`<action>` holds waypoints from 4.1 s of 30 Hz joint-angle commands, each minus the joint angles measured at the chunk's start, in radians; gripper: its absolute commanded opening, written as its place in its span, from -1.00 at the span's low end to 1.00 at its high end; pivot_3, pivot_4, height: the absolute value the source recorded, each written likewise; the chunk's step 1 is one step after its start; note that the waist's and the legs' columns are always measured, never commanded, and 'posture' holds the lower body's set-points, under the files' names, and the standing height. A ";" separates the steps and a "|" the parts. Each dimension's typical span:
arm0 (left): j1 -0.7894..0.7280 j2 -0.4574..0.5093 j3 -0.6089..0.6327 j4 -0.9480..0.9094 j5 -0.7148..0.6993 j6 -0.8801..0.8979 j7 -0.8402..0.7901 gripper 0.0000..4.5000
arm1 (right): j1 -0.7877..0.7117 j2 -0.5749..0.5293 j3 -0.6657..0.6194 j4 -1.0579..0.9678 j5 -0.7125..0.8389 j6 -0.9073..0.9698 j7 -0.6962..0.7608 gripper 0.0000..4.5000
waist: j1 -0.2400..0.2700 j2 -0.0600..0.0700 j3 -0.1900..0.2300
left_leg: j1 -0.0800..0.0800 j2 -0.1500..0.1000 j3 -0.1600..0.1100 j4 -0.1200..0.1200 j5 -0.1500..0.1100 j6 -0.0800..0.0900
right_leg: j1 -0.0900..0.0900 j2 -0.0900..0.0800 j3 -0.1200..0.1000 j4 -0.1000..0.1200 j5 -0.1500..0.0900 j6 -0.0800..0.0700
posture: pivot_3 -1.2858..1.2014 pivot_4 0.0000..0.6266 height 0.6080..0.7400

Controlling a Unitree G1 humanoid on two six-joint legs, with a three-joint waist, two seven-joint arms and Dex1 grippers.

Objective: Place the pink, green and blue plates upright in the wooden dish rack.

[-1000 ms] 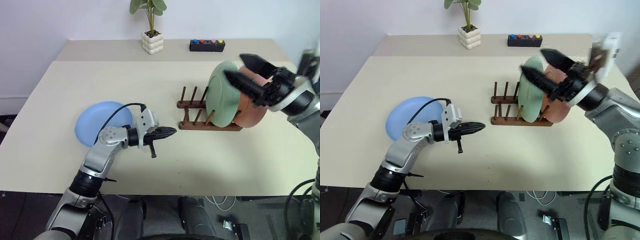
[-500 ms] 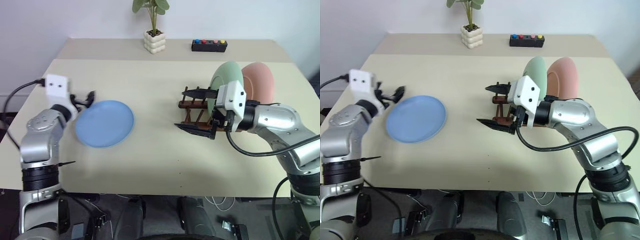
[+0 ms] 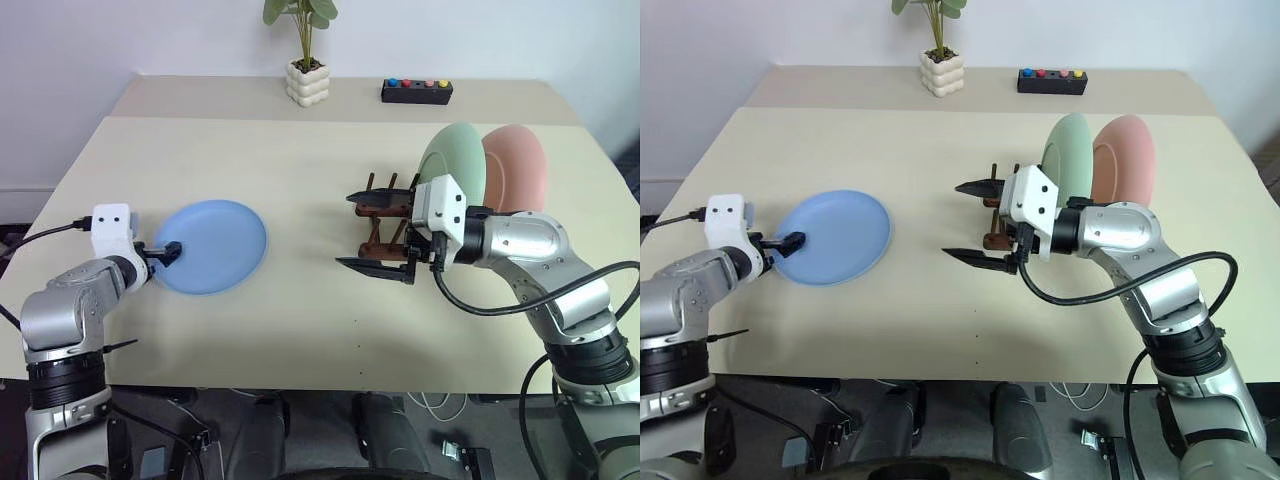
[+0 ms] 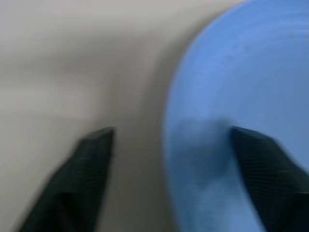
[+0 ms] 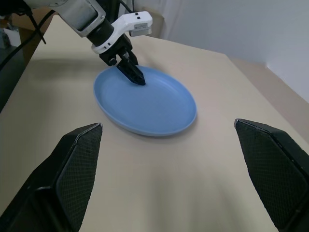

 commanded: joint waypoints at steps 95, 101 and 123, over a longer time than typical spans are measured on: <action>0.088 -0.024 -0.425 -0.238 -0.093 -0.611 -0.410 0.99 | -0.095 0.308 -0.367 -0.150 0.528 0.340 -0.599 -1.00 | -0.002 -0.001 0.000 | 0.000 0.000 -0.001 -0.001 0.001 -0.002 | 0.000 0.000 0.000 0.001 -0.001 -0.006 | 0.03 -0.52 0.85; 0.081 -0.046 -0.488 -0.208 -0.059 -0.648 -0.443 0.99 | -0.035 0.313 -0.427 -0.189 0.783 0.415 -0.799 -1.00 | -0.002 -0.001 0.000 | 0.000 0.000 0.000 -0.001 0.001 -0.002 | 0.000 0.000 0.000 0.001 -0.001 -0.006 | 0.03 -0.52 0.85; 0.083 -0.082 -0.478 -0.209 -0.065 -0.666 -0.454 0.99 | 0.036 0.309 -0.412 -0.157 0.889 0.386 -1.009 -1.00 | -0.002 -0.001 0.000 | 0.000 0.000 0.000 -0.001 0.001 -0.001 | 0.000 0.000 0.000 0.001 -0.001 -0.006 | 0.03 -0.52 0.85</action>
